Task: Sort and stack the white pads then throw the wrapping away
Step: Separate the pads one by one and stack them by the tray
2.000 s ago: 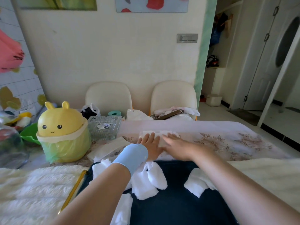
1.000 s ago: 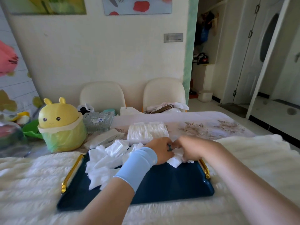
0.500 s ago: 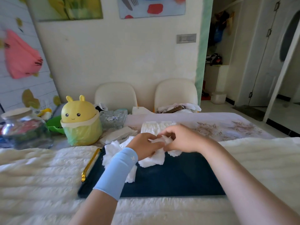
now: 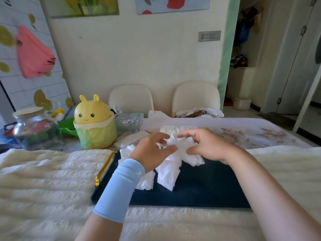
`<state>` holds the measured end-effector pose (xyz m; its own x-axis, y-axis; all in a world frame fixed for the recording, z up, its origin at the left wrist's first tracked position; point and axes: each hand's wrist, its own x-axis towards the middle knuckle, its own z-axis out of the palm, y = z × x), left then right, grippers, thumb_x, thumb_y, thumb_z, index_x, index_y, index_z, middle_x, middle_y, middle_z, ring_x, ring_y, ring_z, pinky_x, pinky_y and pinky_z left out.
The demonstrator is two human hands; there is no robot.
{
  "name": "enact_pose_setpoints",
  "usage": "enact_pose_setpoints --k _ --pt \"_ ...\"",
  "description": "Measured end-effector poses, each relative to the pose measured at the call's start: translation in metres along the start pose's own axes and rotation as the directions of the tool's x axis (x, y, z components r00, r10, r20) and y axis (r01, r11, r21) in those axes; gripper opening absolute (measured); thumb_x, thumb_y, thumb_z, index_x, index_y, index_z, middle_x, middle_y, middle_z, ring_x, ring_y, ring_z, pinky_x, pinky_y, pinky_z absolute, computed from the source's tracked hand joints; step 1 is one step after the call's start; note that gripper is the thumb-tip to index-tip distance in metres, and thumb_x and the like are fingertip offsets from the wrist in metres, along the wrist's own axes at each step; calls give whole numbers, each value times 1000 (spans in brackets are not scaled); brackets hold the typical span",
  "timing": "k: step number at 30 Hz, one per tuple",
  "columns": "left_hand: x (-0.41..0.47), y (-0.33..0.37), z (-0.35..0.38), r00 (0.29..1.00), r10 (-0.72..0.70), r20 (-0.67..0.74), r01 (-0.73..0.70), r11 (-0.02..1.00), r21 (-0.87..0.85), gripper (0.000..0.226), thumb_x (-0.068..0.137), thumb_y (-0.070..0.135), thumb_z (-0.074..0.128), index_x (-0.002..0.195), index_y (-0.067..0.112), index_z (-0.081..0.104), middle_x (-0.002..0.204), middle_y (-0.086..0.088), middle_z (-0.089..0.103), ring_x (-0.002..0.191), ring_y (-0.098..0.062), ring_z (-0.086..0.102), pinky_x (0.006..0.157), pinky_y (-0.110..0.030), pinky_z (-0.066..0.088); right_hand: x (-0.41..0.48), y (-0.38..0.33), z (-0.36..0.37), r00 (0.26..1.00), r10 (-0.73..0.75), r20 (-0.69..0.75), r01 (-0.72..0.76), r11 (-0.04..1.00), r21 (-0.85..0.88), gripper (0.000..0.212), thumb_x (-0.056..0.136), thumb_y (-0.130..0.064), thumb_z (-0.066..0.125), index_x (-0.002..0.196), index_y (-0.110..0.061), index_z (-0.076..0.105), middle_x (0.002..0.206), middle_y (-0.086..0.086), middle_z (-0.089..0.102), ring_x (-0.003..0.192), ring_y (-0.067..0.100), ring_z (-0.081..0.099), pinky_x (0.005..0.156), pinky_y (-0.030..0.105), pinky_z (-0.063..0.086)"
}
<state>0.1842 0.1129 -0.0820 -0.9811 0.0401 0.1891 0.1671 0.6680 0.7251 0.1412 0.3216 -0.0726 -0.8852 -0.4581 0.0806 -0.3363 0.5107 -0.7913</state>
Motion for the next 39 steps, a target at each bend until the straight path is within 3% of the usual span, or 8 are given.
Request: enact_pose_setpoints --k 5,12,15,19,23,28,34,39 --pt "-7 1 3 999 -49 1 47 943 -330 35 84 41 73 115 28 64 96 8 74 90 -13 69 83 -30 56 0 -12 9 996 -89 -32 94 910 404 54 89 12 65 130 -21 62 105 10 77 96 16 73 81 22 56" --pt "-10 -11 -6 999 -47 4 46 937 -347 32 81 30 79 111 25 69 89 0 77 81 -15 70 81 -34 57 8 -17 29 984 -75 -162 152 827 541 46 86 11 68 121 -18 67 111 11 74 101 21 71 88 38 59" --pt "-10 -13 -7 999 -37 -29 24 923 -384 18 83 26 76 100 19 73 85 -1 75 72 -12 67 75 -26 53 12 -16 31 984 10 -181 90 841 534 32 90 -9 74 120 -17 69 110 9 72 100 22 70 91 43 59" --pt "-12 -12 -8 993 -87 -76 44 894 -446 14 88 22 72 99 14 71 85 -4 77 69 -11 69 62 -20 47 6 -17 24 991 132 -35 -87 807 585 19 97 -20 66 107 -5 72 91 12 73 73 22 68 59 32 57" --pt "-13 -8 -6 985 -157 -74 88 821 -564 11 95 21 63 91 12 68 92 -4 77 79 -19 75 72 -29 55 6 -18 18 982 179 -50 -93 709 699 12 94 -21 69 98 -11 72 76 4 71 63 19 67 54 30 53" --pt "-14 -6 -10 977 -213 24 165 673 -721 33 95 37 62 109 8 65 101 -8 76 87 -22 74 81 -36 58 8 -16 21 974 165 -152 -31 772 635 14 93 -20 71 102 -9 75 88 10 75 74 26 72 65 38 61" --pt "-14 -5 -2 959 -271 -81 142 710 -690 11 87 21 74 87 11 69 81 -5 76 69 -19 74 59 -25 57 9 -21 32 971 152 -185 -18 817 576 19 92 -23 73 105 -9 76 96 15 76 85 37 74 77 51 62" --pt "-12 -13 -7 905 -417 -84 165 526 -834 7 88 16 74 88 10 69 85 -7 76 71 -22 73 64 -30 59 7 -15 27 944 202 -261 -29 839 544 13 92 -21 73 100 -12 77 87 7 78 67 21 73 60 36 61"
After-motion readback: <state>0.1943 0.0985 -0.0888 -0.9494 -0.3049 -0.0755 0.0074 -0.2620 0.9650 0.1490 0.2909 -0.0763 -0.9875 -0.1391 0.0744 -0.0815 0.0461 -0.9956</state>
